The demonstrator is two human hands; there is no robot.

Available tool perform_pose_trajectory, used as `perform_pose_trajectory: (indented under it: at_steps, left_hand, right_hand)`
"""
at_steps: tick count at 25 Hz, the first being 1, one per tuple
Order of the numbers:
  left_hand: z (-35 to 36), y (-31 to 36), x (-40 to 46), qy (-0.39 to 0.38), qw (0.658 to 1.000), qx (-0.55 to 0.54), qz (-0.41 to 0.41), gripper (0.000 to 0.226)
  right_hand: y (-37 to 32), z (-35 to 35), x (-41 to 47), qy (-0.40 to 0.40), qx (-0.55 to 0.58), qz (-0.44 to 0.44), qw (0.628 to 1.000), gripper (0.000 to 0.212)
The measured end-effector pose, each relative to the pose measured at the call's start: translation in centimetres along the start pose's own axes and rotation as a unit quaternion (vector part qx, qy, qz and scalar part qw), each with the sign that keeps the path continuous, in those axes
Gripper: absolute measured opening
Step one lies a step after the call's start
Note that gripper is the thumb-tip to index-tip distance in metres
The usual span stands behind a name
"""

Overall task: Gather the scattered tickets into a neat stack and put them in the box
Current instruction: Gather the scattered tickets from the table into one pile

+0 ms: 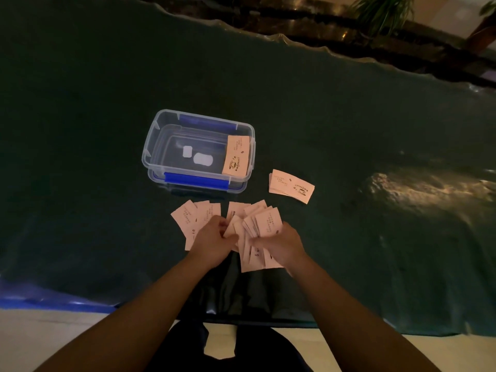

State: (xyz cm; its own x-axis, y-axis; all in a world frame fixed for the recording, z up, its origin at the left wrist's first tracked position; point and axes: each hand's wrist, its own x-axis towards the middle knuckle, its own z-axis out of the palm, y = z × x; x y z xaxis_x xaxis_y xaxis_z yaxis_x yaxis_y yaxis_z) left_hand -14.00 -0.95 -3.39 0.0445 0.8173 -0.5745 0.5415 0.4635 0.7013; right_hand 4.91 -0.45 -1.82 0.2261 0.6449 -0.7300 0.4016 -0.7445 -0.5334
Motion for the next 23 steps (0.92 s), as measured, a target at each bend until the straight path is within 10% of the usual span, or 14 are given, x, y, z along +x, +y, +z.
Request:
perform_pose_trajectory:
  at_steps: [12, 23]
  left_hand:
    - [-0.2, 0.0, 0.3, -0.023, 0.951, -0.277, -0.132, 0.011]
    - [0.5, 1.2, -0.6, -0.053, 0.83, -0.495, -0.251, 0.041]
  right_hand:
    - [-0.7, -0.3, 0.2, -0.002, 0.133, -0.027, 0.991, 0.07]
    - [-0.6, 0.2, 1.0, 0.015, 0.317, 0.078, 0.945, 0.054]
